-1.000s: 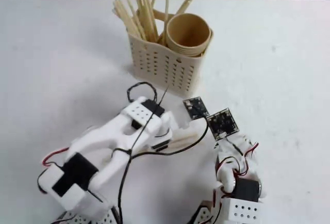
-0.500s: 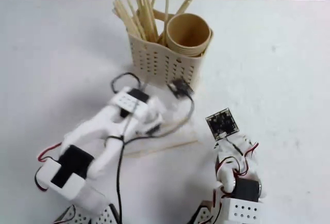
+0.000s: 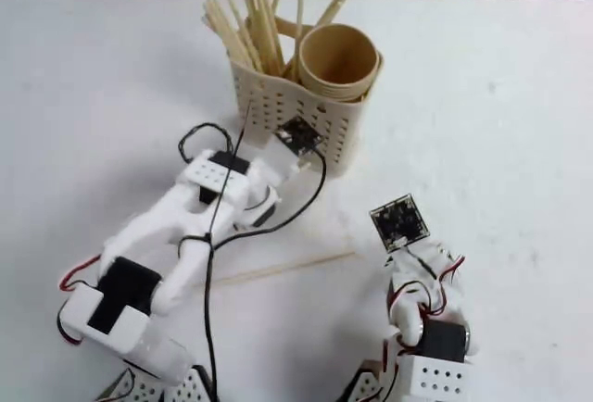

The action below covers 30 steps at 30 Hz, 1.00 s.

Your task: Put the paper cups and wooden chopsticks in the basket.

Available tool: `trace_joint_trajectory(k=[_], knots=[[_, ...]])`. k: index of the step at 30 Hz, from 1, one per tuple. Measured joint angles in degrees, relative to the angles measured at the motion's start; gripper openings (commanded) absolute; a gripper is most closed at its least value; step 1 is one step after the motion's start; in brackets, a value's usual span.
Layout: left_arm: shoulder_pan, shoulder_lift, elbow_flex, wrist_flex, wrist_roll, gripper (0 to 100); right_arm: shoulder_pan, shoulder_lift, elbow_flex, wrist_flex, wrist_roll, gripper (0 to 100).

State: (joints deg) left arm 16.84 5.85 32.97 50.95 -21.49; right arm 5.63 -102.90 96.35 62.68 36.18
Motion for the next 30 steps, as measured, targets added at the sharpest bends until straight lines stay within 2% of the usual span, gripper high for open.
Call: trace_joint_trajectory(k=[3,9,16,20,25,30], knots=[[0.00,0.00,0.00,0.00,0.18,6,0.00,0.00,0.00,0.00,0.00,7.0],[0.00,0.00,0.00,-1.14,0.70,16,0.00,0.00,0.00,0.00,0.00,7.0],[0.00,0.00,0.00,-8.00,0.70,16,0.00,0.00,0.00,0.00,0.00,7.0],[0.00,0.53,0.00,-8.97,0.70,16,0.00,0.00,0.00,0.00,0.00,7.0],[0.09,4.31,-3.69,-7.82,0.70,16,0.00,0.00,0.00,0.00,0.00,7.0],[0.18,10.90,-13.01,0.00,0.70,16,0.00,0.00,0.00,0.00,0.00,7.0]])
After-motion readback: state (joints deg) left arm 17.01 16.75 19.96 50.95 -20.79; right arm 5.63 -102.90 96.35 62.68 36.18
